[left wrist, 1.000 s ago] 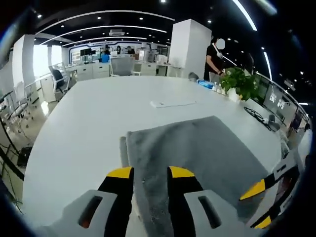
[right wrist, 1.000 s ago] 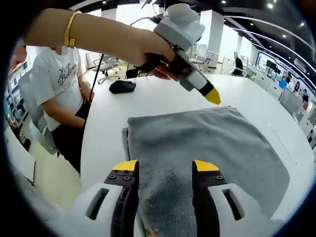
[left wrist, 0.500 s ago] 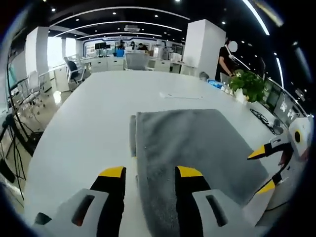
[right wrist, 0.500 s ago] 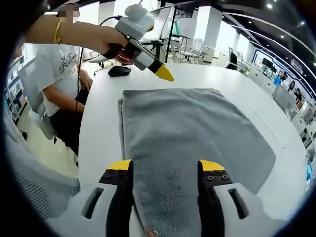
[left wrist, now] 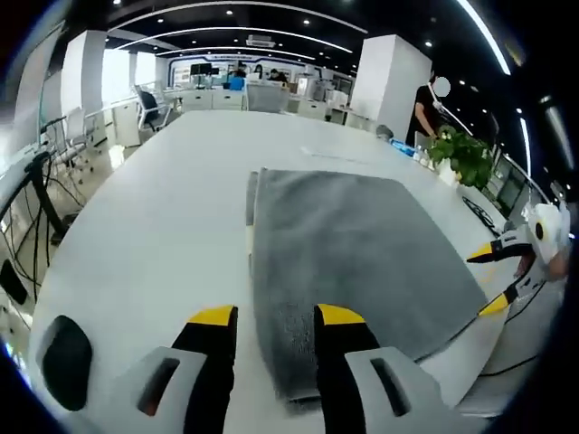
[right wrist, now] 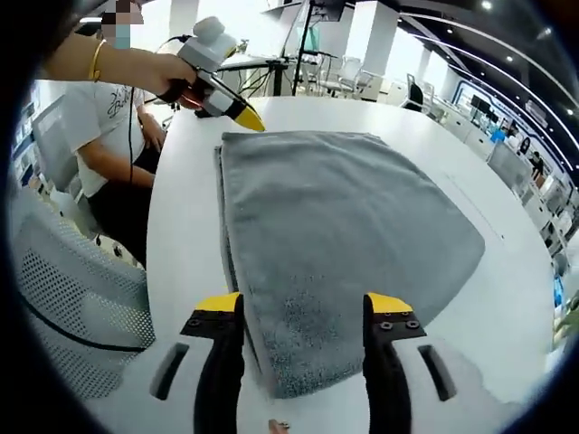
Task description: Fold the towel on the table until its edges align and the towel forms a compact rectangular stack.
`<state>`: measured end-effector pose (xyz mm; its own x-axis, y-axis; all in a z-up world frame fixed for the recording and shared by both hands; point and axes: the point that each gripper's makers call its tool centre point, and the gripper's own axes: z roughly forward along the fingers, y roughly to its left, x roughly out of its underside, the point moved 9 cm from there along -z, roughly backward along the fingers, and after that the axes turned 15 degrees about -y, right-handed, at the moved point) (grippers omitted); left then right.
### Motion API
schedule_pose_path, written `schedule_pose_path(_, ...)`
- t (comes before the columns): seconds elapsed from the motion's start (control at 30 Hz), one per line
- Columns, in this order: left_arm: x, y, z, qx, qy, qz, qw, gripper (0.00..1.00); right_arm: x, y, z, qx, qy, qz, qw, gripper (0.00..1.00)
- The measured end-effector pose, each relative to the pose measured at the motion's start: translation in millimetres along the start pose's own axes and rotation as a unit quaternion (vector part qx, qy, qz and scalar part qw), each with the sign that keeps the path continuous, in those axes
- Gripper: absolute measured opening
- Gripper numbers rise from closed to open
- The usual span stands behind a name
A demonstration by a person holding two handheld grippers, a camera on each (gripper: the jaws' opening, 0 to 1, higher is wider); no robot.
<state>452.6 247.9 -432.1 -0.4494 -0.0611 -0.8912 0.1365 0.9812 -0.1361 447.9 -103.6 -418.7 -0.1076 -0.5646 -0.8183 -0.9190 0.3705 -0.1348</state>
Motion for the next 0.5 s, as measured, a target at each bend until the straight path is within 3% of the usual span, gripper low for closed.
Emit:
schedule_pose_path(0.1,8.4,9.1,-3.1,-0.004,0.003,-0.015,0.9999,0.32,8.0,0.7,-3.8,-0.001,0.006,0.01,0.9999,0.5)
schedule_pose_path(0.33,22.4,9.6,-13.4,-0.014,0.01,-0.05,0.9986,0.25,22.3,8.0,-9.7,-0.014,0.021,0.004,0.9997,0.38)
schedule_pose_path(0.5,27.4,0.8,-20.0,-0.012,0.017,-0.061,0.9979,0.21,29.0,13.6,-14.4,-0.032,0.028,0.005,0.9991,0.21)
